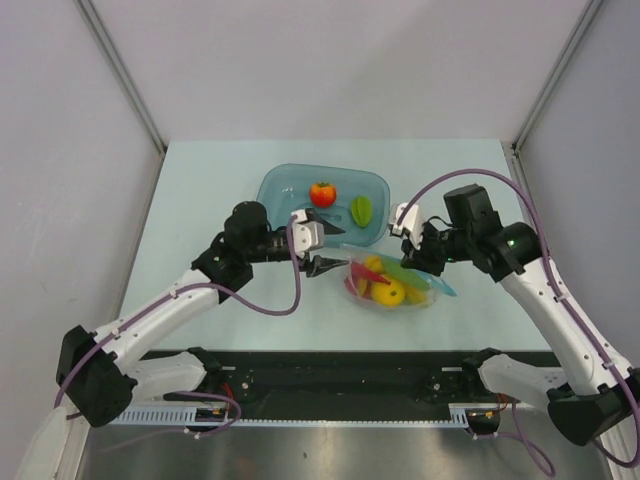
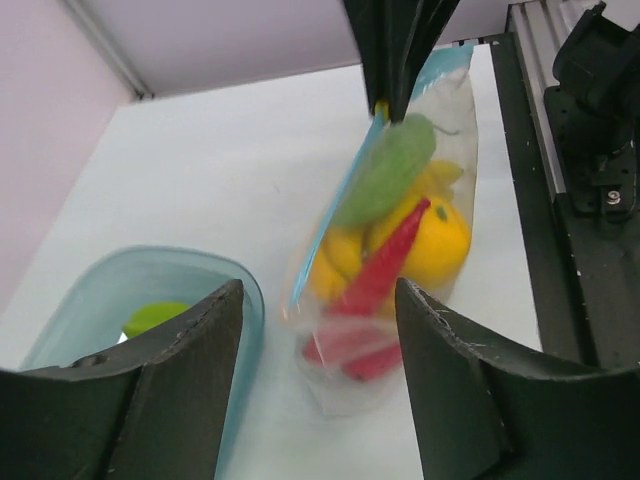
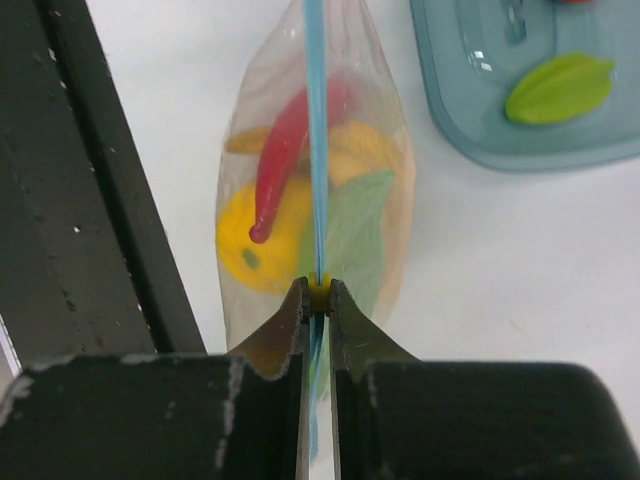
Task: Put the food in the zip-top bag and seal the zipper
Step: Zip the zipper food storage bag at the center of the board.
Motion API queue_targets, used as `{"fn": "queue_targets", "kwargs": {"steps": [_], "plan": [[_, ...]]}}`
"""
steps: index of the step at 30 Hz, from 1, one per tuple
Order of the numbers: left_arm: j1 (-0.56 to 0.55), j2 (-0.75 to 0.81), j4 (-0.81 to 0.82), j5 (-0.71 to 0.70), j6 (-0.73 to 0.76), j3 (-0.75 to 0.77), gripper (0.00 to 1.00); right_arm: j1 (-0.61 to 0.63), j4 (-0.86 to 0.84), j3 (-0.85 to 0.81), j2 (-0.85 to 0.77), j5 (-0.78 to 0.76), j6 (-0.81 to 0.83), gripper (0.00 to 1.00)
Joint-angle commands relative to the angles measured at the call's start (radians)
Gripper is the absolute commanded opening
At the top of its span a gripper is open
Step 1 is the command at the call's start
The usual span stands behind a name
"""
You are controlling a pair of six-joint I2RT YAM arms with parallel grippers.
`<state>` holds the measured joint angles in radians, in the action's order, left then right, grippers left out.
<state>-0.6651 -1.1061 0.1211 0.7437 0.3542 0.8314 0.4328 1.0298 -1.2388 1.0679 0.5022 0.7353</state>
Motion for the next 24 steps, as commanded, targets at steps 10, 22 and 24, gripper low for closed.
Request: {"fn": "queue_targets", "kwargs": {"steps": [10,22,24], "plan": [[-0.197,-0.159,-0.253,-0.09,0.422,0.218,0.55,0.208,-0.191,-0.062,0.038,-0.07,-0.139,0.0],[-0.266,-0.206,-0.302,-0.263,0.479,0.241,0.0,0.23,-0.134,-0.064,0.015,-0.117,-0.117,0.0],[-0.258,-0.177,-0.29,-0.273,0.47,0.201,0.0,0.228,-0.105,-0.05,-0.008,-0.142,-0.103,0.0]]}}
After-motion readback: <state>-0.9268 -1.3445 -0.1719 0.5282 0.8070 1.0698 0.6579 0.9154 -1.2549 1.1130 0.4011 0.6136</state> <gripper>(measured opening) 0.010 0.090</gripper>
